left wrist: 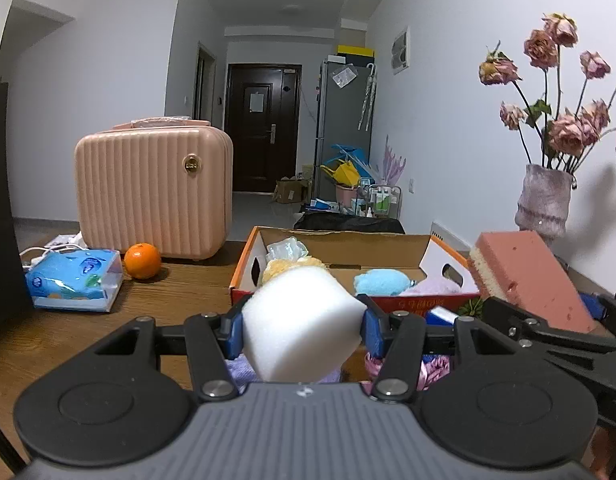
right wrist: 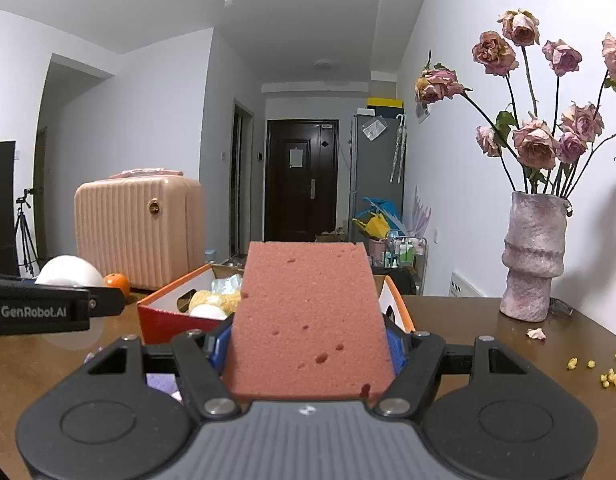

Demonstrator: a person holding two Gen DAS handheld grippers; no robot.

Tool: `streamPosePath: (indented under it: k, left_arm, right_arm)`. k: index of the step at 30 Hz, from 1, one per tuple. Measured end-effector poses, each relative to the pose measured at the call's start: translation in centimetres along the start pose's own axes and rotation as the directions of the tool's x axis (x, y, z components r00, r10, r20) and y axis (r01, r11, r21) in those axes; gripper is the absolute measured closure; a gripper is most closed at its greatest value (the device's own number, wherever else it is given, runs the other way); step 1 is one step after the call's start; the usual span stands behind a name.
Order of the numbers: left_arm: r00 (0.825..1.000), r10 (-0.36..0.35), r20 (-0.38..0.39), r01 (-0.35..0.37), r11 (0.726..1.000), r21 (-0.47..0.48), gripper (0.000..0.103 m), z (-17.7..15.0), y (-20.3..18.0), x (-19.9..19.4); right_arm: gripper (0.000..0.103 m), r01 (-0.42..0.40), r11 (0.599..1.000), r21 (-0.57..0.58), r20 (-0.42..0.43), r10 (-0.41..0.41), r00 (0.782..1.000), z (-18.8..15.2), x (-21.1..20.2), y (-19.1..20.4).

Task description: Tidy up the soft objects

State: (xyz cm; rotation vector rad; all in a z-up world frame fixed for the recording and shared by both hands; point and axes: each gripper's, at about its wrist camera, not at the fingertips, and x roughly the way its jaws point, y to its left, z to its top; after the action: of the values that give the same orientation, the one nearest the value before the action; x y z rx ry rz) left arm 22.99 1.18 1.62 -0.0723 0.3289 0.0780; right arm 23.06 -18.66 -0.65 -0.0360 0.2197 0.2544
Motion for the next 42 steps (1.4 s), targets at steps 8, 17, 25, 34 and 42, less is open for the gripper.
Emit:
streamPosePath:
  k: [8,17,25,34,42]
  left_arm:
    - [1.000,0.001,0.010,0.000,1.000,-0.020,0.048,1.1,-0.2,1.6]
    - [1.000,0.016,0.009,-0.016,0.999,-0.030,0.047,2.0,-0.3,4.0]
    - [1.000,0.021,0.022,-0.020,0.999,-0.040,0.047,2.9,-0.5,6.0]
    - [0.999,0.026,0.026,-0.025,0.999,-0.039,0.047,3.5,-0.8,7.7]
    - [0.999,0.037,0.023,-0.036,0.999,-0.036,0.047,4.2,-0.9,10.2]
  right_arm:
    - [0.034,0.001,1.000,0.017,0.008,-0.002,1.000,0.7,2.2,-0.2]
    - [0.034,0.005,1.000,0.013,0.022,-0.005,1.000,1.3,4.6,-0.3]
    - [0.034,0.009,1.000,0.006,0.011,-0.009,1.000,1.5,6.7,-0.6]
    - [0.034,0.013,1.000,0.010,0.005,-0.013,1.000,1.9,9.2,-1.2]
    - [0.034,0.021,1.000,0.018,0.001,-0.021,1.000,2.2,11.4,-1.7]
